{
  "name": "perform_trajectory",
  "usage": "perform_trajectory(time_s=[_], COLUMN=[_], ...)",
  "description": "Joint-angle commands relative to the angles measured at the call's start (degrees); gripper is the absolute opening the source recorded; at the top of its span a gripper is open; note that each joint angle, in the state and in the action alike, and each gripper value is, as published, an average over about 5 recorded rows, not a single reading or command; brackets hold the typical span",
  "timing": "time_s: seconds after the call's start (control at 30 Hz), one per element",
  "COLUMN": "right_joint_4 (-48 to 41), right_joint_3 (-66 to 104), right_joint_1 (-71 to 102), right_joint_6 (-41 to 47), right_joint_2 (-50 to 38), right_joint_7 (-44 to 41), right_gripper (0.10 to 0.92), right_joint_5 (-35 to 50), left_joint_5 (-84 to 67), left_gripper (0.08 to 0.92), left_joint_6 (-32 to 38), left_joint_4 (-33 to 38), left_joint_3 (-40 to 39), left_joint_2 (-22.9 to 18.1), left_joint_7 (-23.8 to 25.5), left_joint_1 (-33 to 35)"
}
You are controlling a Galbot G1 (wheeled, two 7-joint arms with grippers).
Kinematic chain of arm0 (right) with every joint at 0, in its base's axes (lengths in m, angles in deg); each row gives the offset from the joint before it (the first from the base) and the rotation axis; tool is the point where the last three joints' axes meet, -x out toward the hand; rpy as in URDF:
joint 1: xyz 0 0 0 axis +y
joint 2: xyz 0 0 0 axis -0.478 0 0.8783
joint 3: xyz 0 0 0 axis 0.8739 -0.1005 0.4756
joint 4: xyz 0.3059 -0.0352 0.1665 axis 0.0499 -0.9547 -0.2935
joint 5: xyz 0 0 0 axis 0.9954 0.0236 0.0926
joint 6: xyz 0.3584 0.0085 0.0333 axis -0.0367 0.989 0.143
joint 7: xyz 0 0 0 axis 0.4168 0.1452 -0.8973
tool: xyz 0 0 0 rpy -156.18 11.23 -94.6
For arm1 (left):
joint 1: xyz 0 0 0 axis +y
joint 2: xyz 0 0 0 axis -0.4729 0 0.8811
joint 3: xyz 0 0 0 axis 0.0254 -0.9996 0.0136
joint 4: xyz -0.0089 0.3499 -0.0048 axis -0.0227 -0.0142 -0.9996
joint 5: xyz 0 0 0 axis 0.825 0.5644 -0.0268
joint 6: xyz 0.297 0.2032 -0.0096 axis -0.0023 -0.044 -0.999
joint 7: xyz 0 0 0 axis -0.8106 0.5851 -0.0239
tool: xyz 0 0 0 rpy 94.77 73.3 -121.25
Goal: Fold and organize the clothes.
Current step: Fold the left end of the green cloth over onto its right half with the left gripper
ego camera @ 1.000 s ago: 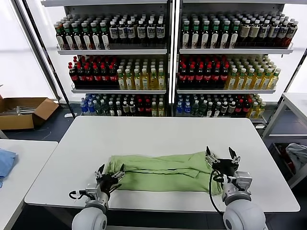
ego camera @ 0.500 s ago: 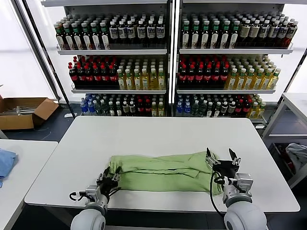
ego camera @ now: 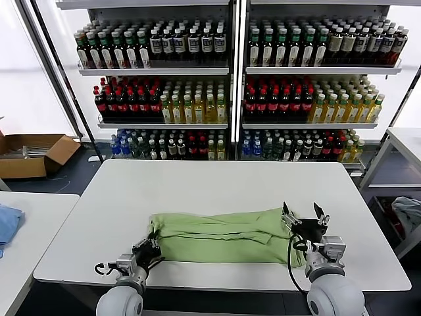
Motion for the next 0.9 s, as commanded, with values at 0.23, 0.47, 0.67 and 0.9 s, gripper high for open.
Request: perform_trajectory(time_s=[0.23,0.47,0.67,0.9], right_joint_4=[-1.3,-1.5,-0.8,0.1], right_joint_3=[-0.8,-2.3,-2.6,-1.3], right_joint_1=[-1.2,-2.1,-1.7,0.0], right_joint_6=[-0.3,-0.2,-0.2,-0.5], right_joint_2=[0.4,0.7,0.9,0.6], right_joint_7=[0.0,0.1,0.2,0.1], right_gripper=[0.823,0.823,0.823,0.823], right_joint_5=[0.1,0.0,-0.2,-0.2], left_joint_5=[-5.3,-10.9,-11.6,-10.3], left_gripper=[0.085,0.085,0.085,0.085], left_joint_6=[1.1,0.9,0.1,-0.1], left_joint_4=[1.2,-1.0,0.0,4.5], left_joint_3=[10.7,20.4,21.5,17.7], left_joint_2=[12.4,24.3,25.9,21.9], left_joint_7=[0.2,0.2,-0.3,-1.1], left_joint_1=[-1.1,-1.1,-2.2,-1.3])
